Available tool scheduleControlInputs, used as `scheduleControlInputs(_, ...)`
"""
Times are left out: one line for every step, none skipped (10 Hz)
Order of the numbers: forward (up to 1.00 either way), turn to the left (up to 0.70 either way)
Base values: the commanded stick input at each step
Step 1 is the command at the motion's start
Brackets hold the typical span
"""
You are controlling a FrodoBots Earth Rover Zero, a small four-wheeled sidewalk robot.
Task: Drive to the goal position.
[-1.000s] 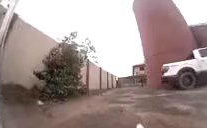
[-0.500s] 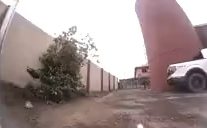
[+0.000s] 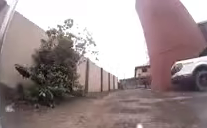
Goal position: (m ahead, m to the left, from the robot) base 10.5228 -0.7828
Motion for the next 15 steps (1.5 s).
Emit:
scheduleControlInputs(1.00,-0.39)
scheduleControlInputs(1.00,-0.39)
scheduleControlInputs(1.00,-0.39)
scheduleControlInputs(1.00,-0.39)
scheduleControlInputs(1.00,-0.39)
scheduleControlInputs(1.00,-0.39)
scheduleControlInputs(1.00,-0.37)
scheduleControlInputs(1.00,-0.31)
scheduleControlInputs(1.00,-0.26)
scheduleControlInputs(1.00,-0.18)
scheduleControlInputs(1.00,-0.09)
scheduleControlInputs(1.00,0.00)
scheduleControlInputs(1.00,0.00)
scheduleControlInputs(1.00,0.00)
scheduleControlInputs(1.00,0.00)
